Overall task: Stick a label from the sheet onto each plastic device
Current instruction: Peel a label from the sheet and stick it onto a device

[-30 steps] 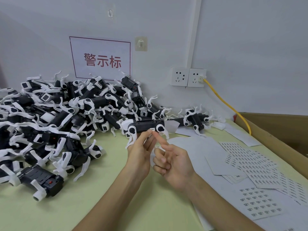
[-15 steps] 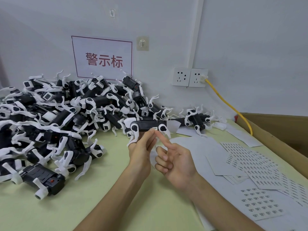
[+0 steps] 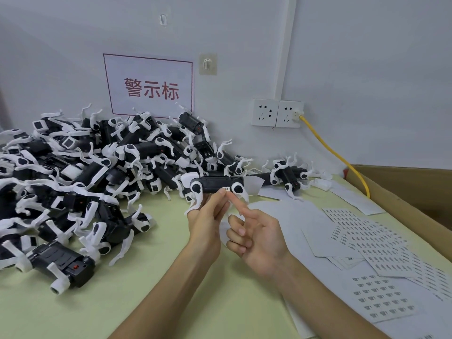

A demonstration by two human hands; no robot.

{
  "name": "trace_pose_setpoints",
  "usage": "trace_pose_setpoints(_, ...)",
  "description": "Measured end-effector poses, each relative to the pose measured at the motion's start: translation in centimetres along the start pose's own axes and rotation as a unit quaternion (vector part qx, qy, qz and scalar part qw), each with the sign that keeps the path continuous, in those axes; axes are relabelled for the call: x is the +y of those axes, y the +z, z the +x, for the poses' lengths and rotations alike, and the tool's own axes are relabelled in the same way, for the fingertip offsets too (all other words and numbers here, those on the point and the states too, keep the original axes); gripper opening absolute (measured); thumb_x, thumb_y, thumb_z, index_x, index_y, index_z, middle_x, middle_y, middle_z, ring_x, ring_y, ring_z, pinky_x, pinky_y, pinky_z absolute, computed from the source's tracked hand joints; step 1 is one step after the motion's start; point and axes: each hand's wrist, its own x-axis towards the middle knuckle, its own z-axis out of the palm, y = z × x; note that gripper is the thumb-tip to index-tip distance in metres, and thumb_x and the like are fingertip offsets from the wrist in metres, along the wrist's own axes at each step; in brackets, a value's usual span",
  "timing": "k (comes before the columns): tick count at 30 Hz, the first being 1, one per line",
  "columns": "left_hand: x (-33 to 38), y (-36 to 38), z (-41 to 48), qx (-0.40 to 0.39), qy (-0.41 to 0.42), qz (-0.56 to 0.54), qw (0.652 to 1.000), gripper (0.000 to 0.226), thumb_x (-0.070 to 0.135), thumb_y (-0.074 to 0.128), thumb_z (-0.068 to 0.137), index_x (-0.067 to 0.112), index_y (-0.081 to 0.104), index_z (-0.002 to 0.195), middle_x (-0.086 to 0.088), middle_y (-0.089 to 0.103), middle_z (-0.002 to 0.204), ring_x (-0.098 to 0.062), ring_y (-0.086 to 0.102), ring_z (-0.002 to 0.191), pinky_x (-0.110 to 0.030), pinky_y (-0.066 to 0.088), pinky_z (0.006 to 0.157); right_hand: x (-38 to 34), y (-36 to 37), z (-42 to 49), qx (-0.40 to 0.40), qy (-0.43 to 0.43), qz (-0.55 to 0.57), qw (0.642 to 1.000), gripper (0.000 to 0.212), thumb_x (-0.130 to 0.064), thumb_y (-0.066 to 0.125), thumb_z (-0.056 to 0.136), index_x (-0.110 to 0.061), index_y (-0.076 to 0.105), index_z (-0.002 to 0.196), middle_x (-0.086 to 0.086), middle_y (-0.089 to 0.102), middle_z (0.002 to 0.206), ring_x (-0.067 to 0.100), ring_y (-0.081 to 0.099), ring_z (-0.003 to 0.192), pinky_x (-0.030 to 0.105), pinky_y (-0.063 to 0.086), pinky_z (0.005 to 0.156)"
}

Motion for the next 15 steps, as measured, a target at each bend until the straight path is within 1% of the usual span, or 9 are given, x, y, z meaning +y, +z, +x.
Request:
trace_pose_setpoints(4,-0.06,-0.03,0.06,0.008,0.003,0.0,1.0,0.006,0.008,0.07,0.093,0.008,0.065,0.089,-0.01,0.067,0.097,-0.018,0.068,0.098,-0.024,0.052,0.092,-0.01,0.04,-0.02,-0.003,0.002,-0.004,1.0,0.048,-0.024,0.052,0.086,-0.027,0.065,0.132,0.001,0.028,0.06,0.012,0.019,0.047,0.026,0.018,0.046)
trace_pose_setpoints(6,-0.11,-0.07,0.1,0.018,0.004,-0.001,1.0,0.006,0.007,0.069,0.093,0.009,0.064,0.09,-0.009,0.066,0.095,-0.018,0.068,0.096,-0.025,0.052,0.091,-0.05,0.07,0.0,-0.004,0.003,-0.002,1.0,0.05,-0.024,0.051,0.085,-0.025,0.065,0.133,0.001,0.028,0.06,0.013,0.018,0.048,0.026,0.018,0.046)
trace_pose_setpoints(11,-0.22,-0.11,0.25,0.042,0.004,0.002,0.999,0.011,0.007,0.07,0.092,0.01,0.063,0.084,-0.007,0.066,0.089,-0.017,0.068,0.092,-0.026,0.053,0.092,0.01,0.09,0.0,-0.005,0.004,-0.004,1.0,0.053,-0.025,0.051,0.082,-0.023,0.065,0.134,0.001,0.029,0.06,0.014,0.015,0.051,0.025,0.019,0.046)
trace_pose_setpoints(15,-0.38,-0.15,0.42,0.061,0.014,0.004,0.998,0.012,0.007,0.071,0.091,0.01,0.063,0.082,-0.004,0.066,0.084,-0.015,0.068,0.086,-0.024,0.054,0.088,0.13,0.05,0.04,-0.008,0.004,-0.005,1.0,0.051,-0.026,0.05,0.083,-0.024,0.066,0.131,0.001,0.03,0.06,0.014,0.015,0.051,0.025,0.02,0.045)
